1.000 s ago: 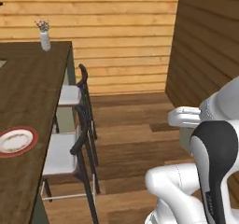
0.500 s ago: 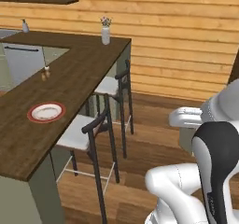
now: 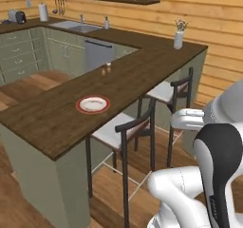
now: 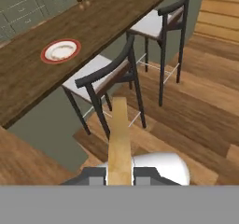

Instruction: Start the toaster. Once the lever pops up, take the bread to the plate on the dining counter.

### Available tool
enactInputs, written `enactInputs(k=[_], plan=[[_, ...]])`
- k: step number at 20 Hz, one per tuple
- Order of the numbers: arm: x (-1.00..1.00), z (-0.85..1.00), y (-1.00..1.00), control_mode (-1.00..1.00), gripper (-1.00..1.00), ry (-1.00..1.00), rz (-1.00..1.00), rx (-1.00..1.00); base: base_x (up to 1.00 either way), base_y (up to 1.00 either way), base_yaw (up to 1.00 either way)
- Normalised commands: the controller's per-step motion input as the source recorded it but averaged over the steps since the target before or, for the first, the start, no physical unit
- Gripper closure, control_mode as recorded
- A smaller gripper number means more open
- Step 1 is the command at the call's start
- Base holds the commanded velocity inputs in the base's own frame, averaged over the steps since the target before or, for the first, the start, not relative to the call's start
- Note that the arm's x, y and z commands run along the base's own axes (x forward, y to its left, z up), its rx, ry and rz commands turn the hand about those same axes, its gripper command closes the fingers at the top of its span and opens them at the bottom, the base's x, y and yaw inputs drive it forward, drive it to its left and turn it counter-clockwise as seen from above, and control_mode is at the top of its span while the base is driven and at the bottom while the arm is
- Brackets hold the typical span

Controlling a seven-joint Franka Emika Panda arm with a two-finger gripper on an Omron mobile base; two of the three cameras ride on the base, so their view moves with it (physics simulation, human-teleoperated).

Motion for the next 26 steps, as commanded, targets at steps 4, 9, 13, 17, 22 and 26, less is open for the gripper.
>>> enactInputs(k=[4,9,13,17,22,26], plan=[[0.00,0.00,0.00,1.00,1.00,0.00,0.00,0.00,0.36,-0.41,0.64],[0.00,0.00,0.00,1.00,1.00,0.00,0.00,0.00,0.34,-0.49,0.60],[0.00,0.00,0.00,1.00,1.00,0.00,0.00,0.00,0.41,-0.67,0.52],[0.00,0.00,0.00,1.00,1.00,0.00,0.00,0.00,0.56,-0.71,0.36],[0.00,0.00,0.00,1.00,1.00,0.00,0.00,0.00,0.77,-0.57,0.19],[0.00,0.00,0.00,1.00,1.00,0.00,0.00,0.00,0.99,-0.41,0.18]])
